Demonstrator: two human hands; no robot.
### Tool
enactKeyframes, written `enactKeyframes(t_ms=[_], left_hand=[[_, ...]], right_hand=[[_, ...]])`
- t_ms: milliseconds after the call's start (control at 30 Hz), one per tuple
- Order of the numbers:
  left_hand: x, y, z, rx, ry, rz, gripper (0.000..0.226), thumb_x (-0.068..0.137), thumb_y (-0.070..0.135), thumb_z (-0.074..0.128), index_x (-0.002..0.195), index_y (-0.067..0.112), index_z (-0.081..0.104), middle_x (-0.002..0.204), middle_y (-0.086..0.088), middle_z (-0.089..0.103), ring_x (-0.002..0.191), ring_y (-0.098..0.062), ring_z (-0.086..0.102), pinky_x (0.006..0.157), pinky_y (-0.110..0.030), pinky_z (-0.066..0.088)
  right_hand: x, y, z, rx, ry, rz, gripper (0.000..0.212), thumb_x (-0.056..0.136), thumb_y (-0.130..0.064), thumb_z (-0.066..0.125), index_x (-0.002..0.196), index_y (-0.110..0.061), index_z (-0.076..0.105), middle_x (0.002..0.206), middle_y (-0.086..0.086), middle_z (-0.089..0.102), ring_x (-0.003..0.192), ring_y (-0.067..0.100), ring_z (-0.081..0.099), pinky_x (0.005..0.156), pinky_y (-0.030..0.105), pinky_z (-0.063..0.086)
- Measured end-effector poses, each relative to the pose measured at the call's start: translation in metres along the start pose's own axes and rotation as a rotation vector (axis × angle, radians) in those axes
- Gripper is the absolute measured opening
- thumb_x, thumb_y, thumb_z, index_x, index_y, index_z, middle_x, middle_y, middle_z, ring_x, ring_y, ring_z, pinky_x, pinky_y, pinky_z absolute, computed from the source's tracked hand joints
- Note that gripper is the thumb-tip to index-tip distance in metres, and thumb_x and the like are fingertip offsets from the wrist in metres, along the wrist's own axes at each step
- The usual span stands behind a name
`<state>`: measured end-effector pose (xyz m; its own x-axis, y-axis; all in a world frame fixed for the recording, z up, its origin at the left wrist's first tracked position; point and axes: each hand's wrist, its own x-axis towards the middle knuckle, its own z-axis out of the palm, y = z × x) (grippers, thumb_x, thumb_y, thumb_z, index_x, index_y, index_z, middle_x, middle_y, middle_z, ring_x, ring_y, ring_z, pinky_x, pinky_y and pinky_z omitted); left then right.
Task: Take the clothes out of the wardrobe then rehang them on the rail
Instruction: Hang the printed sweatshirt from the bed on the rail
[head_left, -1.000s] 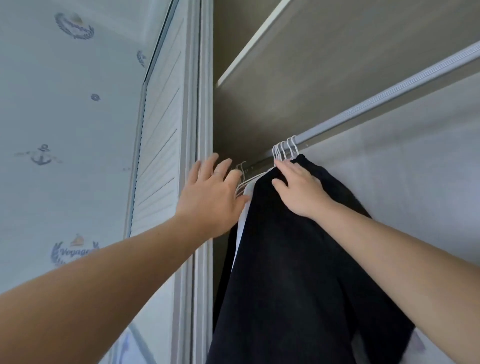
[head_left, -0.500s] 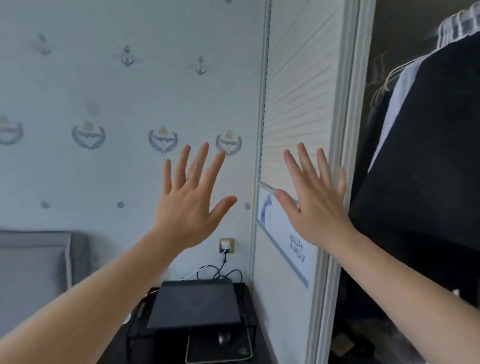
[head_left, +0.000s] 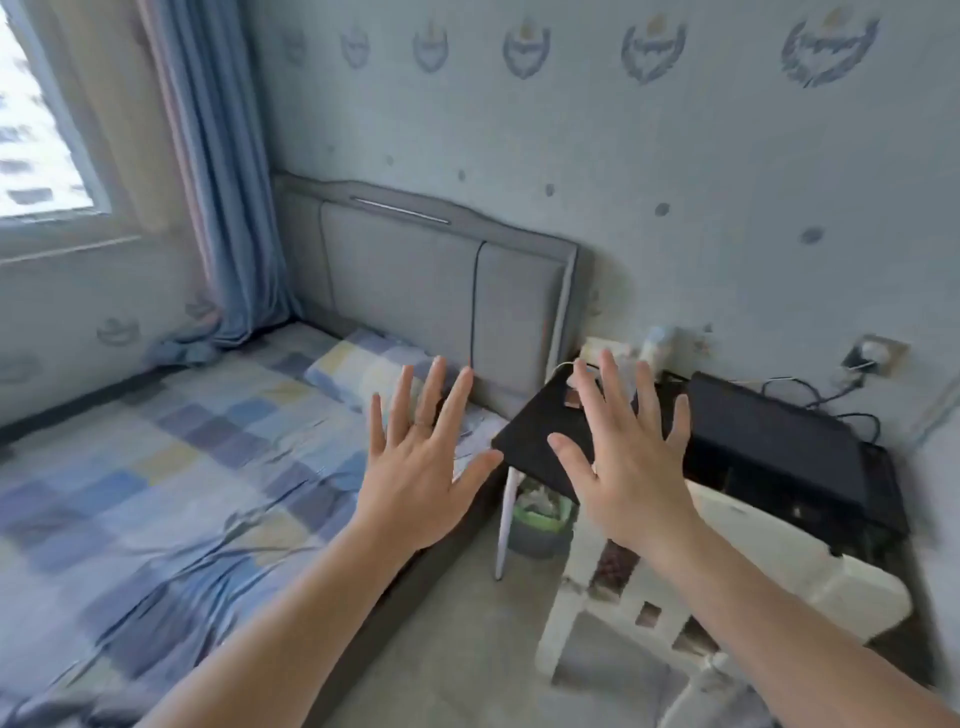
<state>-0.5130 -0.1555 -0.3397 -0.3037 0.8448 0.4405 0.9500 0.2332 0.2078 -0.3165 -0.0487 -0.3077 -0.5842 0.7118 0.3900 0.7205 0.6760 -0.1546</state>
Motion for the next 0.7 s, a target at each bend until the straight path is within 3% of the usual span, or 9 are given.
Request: enactKeyframes(t_ms=[133, 267, 467, 700], left_hand=[[-0.079, -0.088, -0.016, 0.072, -0.037, -0.221, 0.078, 0.092, 0.076, 0.009, 0.156, 0.038, -0.012, 0.166, 0.009, -0.016, 0.149, -0.020, -0.026, 0.120, -0.052, -0.013], [-0.156, -0.152, -0.031, 0.144, -0.084, -0.460, 0.078, 0.091, 0.076, 0.009, 0.155, 0.039, -0.016, 0.165, 0.009, -0.019, 0.148, -0.019, -0.028, 0.118, -0.049, -0.017], [-0.261, -0.219, -0.044, 0.160, -0.140, -0.837, 0.080, 0.084, 0.081, 0.002, 0.150, 0.045, -0.026, 0.159, 0.017, -0.031, 0.143, -0.013, -0.039, 0.111, -0.039, -0.031], [-0.348, -0.290, -0.066, 0.204, -0.161, -1.181, 0.079, 0.083, 0.082, 0.000, 0.146, 0.046, -0.031, 0.156, 0.019, -0.035, 0.140, -0.010, -0.042, 0.113, -0.043, -0.028]], right_hand=[[-0.009, -0.094, 0.064, 0.112, -0.134, -0.133, 0.070, 0.094, -0.066, 0.019, 0.154, -0.039, -0.006, 0.164, -0.012, -0.012, 0.151, 0.023, -0.014, 0.116, 0.062, -0.003], [-0.023, -0.182, 0.118, 0.199, -0.272, -0.301, 0.071, 0.093, -0.067, 0.014, 0.153, -0.041, -0.014, 0.161, -0.016, -0.022, 0.148, 0.019, -0.023, 0.115, 0.059, -0.009], [-0.043, -0.303, 0.181, 0.251, -0.462, -0.580, 0.070, 0.093, -0.069, 0.011, 0.150, -0.043, -0.022, 0.156, -0.021, -0.032, 0.145, 0.016, -0.030, 0.113, 0.054, -0.018], [-0.046, -0.427, 0.250, 0.264, -0.641, -0.826, 0.071, 0.088, -0.072, 0.003, 0.145, -0.046, -0.029, 0.152, -0.022, -0.037, 0.143, 0.016, -0.035, 0.113, 0.055, -0.018]])
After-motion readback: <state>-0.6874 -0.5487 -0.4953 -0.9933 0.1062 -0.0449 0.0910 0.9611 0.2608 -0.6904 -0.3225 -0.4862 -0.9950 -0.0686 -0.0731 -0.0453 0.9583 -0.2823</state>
